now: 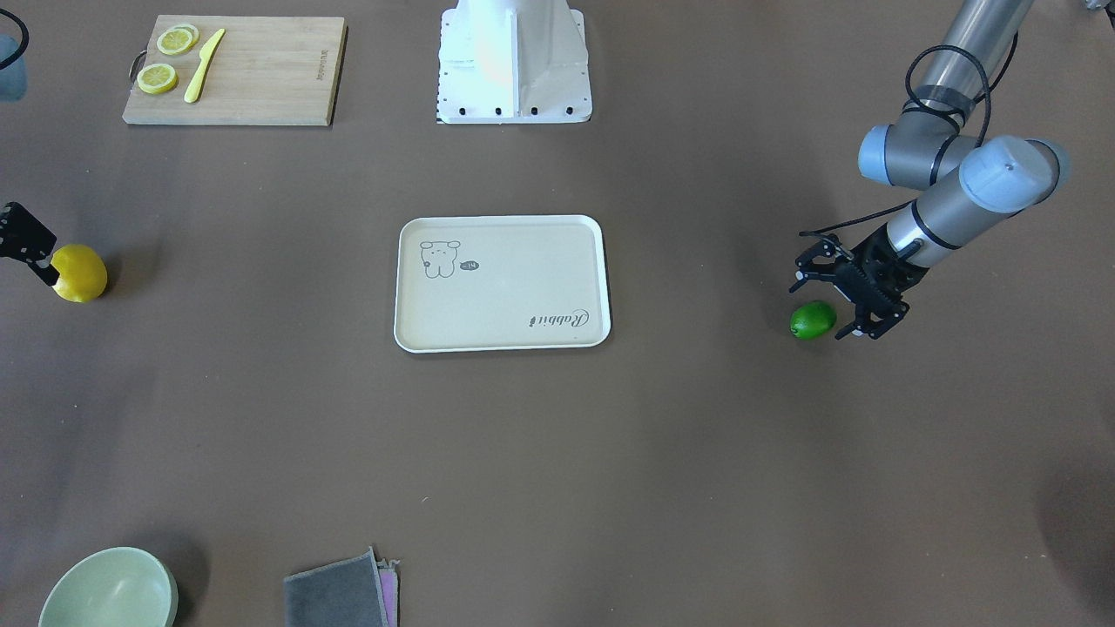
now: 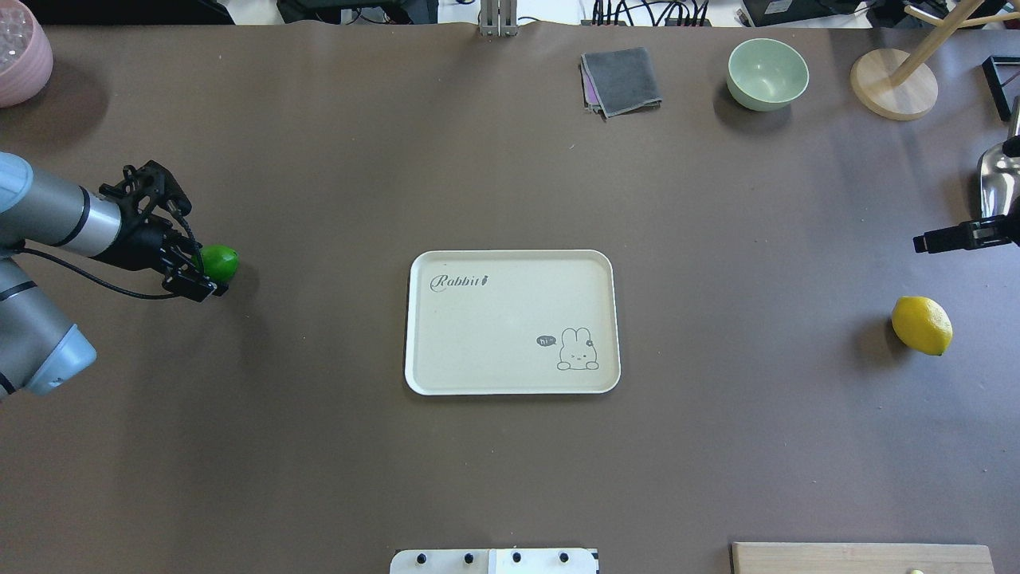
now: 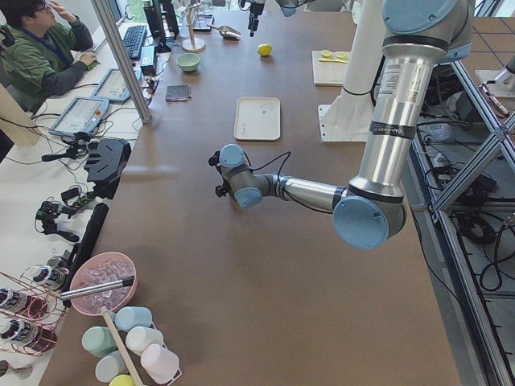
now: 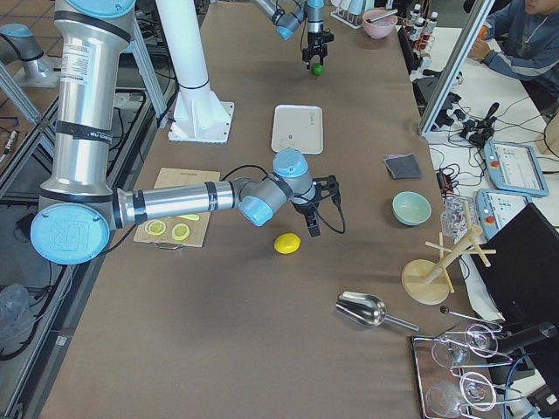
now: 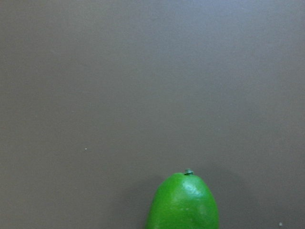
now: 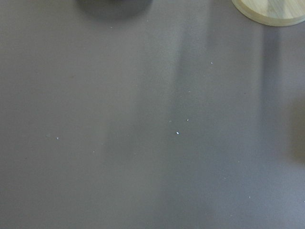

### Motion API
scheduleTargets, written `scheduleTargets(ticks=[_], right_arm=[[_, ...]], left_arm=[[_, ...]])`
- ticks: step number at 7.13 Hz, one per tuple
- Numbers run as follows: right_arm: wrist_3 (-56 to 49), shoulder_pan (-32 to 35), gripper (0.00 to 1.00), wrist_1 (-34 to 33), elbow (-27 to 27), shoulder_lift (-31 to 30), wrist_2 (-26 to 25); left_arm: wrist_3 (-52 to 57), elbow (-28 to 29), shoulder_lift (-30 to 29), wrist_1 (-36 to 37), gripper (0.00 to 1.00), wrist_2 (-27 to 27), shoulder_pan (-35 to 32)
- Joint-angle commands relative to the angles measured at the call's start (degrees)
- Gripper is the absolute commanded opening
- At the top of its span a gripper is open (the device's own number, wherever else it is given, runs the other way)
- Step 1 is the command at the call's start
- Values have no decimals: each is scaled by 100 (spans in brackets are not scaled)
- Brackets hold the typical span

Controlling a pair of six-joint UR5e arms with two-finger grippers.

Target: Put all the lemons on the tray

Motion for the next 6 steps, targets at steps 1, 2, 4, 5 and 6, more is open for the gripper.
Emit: scheduleTargets(ticks=[1, 2, 4, 5, 6], right_arm=[[0, 0, 100, 0, -14, 26, 0], [0, 0, 100, 0, -5, 35, 0], [9, 0, 100, 0, 4, 35, 0], [9, 0, 100, 0, 4, 35, 0], [9, 0, 100, 0, -5, 35, 0]], left_arm=[[-141, 23, -22, -229, 25, 373, 115], [-323, 6, -31, -456, 0, 463, 115], [-1940, -64, -606, -817, 0, 455, 124], [-3100, -91, -1072, -845, 0, 464, 350], [-3599, -65, -1381, -993, 0, 794, 892]])
